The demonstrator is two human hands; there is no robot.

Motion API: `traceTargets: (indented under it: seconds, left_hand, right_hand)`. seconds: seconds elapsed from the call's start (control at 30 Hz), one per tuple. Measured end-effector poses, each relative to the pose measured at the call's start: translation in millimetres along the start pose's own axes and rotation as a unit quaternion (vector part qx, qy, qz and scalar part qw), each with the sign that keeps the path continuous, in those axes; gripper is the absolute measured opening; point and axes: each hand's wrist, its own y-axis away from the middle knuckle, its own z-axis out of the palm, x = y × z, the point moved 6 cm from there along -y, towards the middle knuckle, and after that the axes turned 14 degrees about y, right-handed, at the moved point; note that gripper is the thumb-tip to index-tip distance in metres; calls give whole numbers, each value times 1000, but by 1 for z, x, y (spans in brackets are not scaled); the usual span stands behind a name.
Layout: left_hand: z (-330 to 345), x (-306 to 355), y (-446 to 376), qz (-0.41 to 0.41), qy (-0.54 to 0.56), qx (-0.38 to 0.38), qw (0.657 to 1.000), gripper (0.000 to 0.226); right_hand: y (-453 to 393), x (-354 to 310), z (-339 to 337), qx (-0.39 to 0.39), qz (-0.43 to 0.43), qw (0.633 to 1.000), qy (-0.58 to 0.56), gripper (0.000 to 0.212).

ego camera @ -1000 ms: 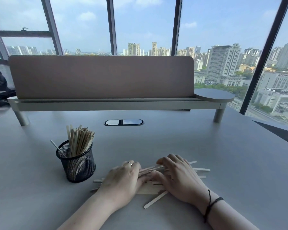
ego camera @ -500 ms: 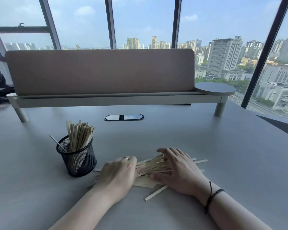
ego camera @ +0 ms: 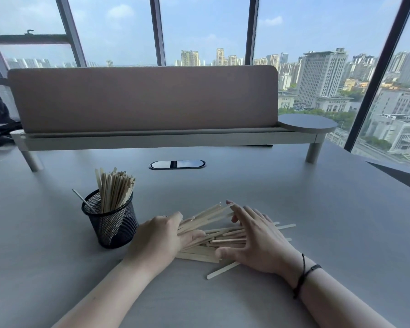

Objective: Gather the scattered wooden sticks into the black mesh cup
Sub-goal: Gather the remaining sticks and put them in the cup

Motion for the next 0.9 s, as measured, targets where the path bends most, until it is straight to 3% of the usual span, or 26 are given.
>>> traceTargets:
  seconds: [0.17,0.33,0.4,0.5,0.6,0.73,0.9]
  left_hand:
    - [-17,6,-2,-12,67,32,997,49]
    - [-35,12,-6,-45,218,94,970,53]
    - [-35,9,-9,-108,359,100,922,60]
    - [-34,8,-13,-166,562,88,806,62]
    - [-31,9,-12,-172,624,67,759,65]
    - [-22,9,-8,-175,619,69,763,66]
    - [-19,10,-5,-154,580,90,795,56]
  right_hand:
    - [2,4,-5,-6,-7,1000,-3,143]
    - [4,-3,-3,-18,-37,998,37,137]
    - [4,-6,0,-24,-42,998,43,136]
    - [3,-7,2,-28,-36,998,38,134]
    - [3,-9,3,-26,-37,998,41,122]
    - [1,-14,3,-21,-36,998,43,99]
    - [2,-16,3,-23,-35,999,29,105]
